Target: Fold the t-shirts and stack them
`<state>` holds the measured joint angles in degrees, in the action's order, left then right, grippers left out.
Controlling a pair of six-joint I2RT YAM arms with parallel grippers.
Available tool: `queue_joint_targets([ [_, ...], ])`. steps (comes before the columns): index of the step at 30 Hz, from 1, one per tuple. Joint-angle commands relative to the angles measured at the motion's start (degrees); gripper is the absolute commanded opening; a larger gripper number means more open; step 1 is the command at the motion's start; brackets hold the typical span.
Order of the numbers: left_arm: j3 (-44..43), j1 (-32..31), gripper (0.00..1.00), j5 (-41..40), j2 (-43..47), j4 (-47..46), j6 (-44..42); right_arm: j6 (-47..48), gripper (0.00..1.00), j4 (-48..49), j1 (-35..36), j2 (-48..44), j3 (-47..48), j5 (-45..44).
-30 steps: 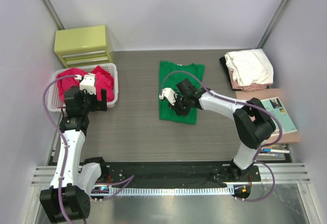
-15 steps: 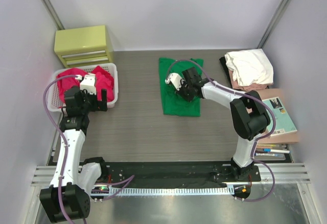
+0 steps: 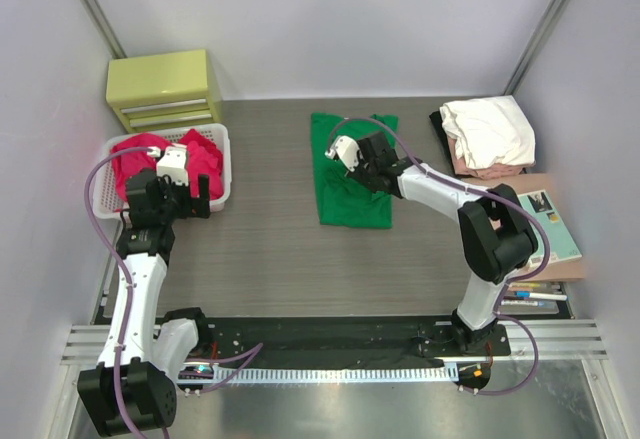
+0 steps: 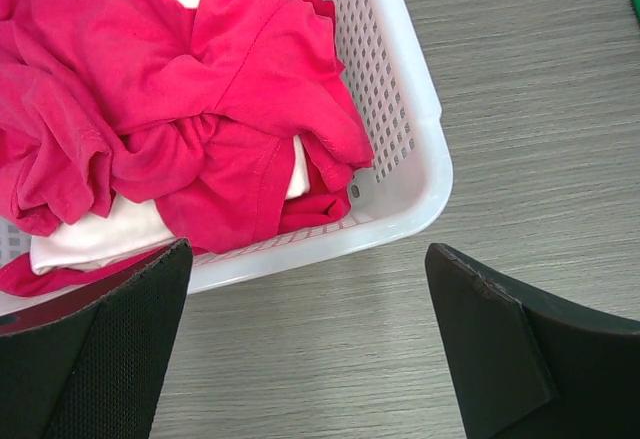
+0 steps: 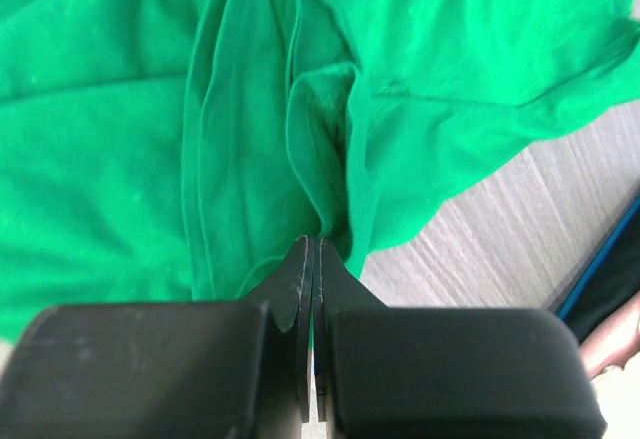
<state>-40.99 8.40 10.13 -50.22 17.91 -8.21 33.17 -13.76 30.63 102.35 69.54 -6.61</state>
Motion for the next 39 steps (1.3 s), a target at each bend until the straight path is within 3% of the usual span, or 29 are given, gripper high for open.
queue_joint_targets([
  [1, 0.04, 0.39, 1.00, 0.86, 0.29, -0.60, -0.58, -0.12, 0.01, -3.10, 0.13, -4.70, 2.25, 5.53],
  [5, -0.14, 0.39, 1.00, 0.86, 0.12, -0.68, -0.58, 0.23, 0.01, -6.46, 0.30, -2.15, 4.29, 5.21],
  [12, 0.04, 0.39, 1.00, 0.77, 0.03, -0.60, -0.67, 0.41, 0.01, -5.40, 0.74, -6.53, 1.83, 5.38],
  [14, 0.04, 0.39, 1.00, 0.68, 0.12, -0.34, -0.67, -0.38, 0.19, -7.06, 0.92, -7.51, 1.57, 5.12],
  [16, 0.12, 0.39, 1.00, 0.85, 0.38, -0.42, -0.67, -1.35, 0.52, -9.70, 1.10, -8.73, 0.35, 3.28],
  [19, 0.04, 0.39, 1.00, 1.03, 0.03, -0.42, -0.76, -1.26, 0.63, -12.17, 1.36, -11.80, -2.98, 1.16],
  [25, -0.23, 0.39, 1.00, 1.30, -0.67, -0.51, -0.58, -2.14, 0.63, -11.55, 1.36, -14.54, -7.49, 1.69],
  [39, -0.14, 0.39, 1.00, 0.94, 0.12, -0.33, -0.84, -2.76, 0.56, -10.50, 3.20, -4.79, -2.57, 2.22],
])
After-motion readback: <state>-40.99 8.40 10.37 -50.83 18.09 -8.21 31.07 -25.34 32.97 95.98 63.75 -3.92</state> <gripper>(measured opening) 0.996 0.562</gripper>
